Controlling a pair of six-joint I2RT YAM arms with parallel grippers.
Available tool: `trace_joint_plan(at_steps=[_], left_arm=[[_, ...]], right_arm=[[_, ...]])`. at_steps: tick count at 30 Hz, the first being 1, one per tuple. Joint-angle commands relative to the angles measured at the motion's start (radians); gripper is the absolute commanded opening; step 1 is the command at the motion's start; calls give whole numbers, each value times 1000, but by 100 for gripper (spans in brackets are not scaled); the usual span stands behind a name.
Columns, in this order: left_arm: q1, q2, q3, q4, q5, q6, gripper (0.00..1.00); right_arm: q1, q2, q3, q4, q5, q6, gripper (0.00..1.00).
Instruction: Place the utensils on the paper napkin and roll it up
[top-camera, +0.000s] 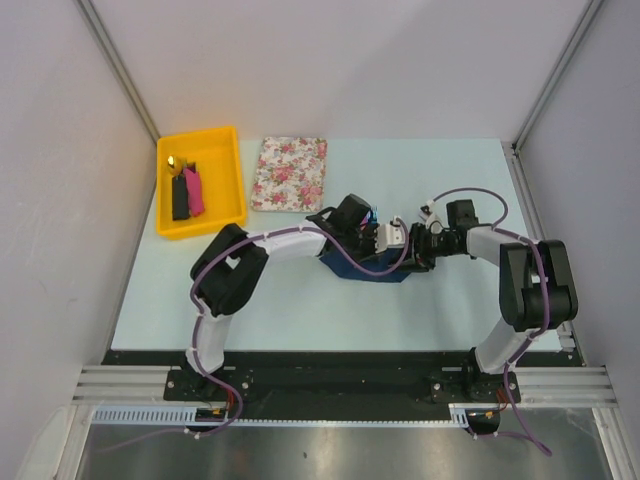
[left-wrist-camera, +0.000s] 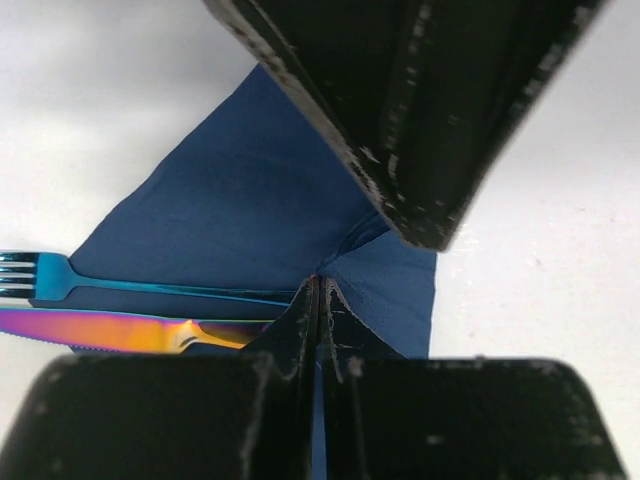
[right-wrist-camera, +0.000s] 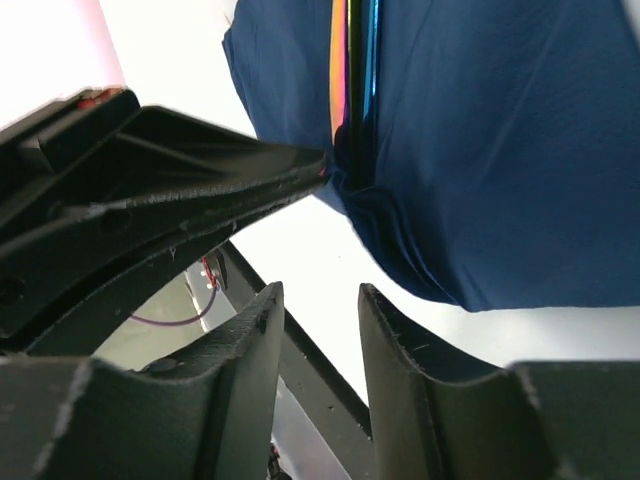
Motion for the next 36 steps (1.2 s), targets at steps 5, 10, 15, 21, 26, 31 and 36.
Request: trace_joint_plan(at_steps=[5,10,15,21,26,31,36], left_arm=[[16,31,59,36,-4,-6,3],[16,44,70,37,-5,-9,3],[19,44,73,39,-16,-24,5],[59,-2,70,21,10,-134,25],[129,-73,73,-34,105,-379,32],[163,-93,37,-48,194,-585,40],[171,-70,0,-29,206,-691,43]], right_arm=[[43,10,1,35,-22,35,24],[70,62,6,77,9,49,18],[93,118,26,114,44,59,16],[103,168,50,109,78,64,13],[101,188,58,94,90,61,12],[101,185,64,89,99,63,11],[104,194,101,81,95,63,11]])
